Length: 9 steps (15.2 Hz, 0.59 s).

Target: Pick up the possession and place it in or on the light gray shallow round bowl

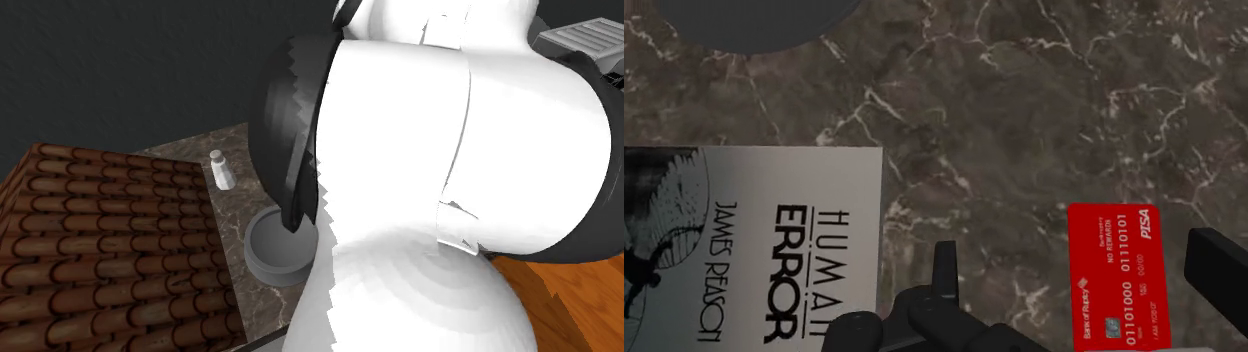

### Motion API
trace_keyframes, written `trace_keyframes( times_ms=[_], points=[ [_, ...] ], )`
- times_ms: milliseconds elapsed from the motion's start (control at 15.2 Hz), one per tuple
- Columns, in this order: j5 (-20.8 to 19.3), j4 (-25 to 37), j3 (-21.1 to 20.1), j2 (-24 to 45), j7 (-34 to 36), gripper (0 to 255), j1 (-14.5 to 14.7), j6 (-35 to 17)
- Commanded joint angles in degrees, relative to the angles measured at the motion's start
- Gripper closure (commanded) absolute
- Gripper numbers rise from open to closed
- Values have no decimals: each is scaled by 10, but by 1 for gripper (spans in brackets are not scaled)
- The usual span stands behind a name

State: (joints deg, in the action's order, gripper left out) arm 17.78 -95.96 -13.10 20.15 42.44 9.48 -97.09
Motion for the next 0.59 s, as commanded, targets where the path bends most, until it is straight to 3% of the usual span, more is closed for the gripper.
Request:
trace_keyframes(
  times_ms=[0, 198, 528],
  points=[
    [6, 49, -3, 53, 25, 0, 10, 8],
    [13, 118, -6, 122, 55, 0, 23, 24],
    [18, 76, -9, 117, 50, 0, 29, -14]
  ],
)
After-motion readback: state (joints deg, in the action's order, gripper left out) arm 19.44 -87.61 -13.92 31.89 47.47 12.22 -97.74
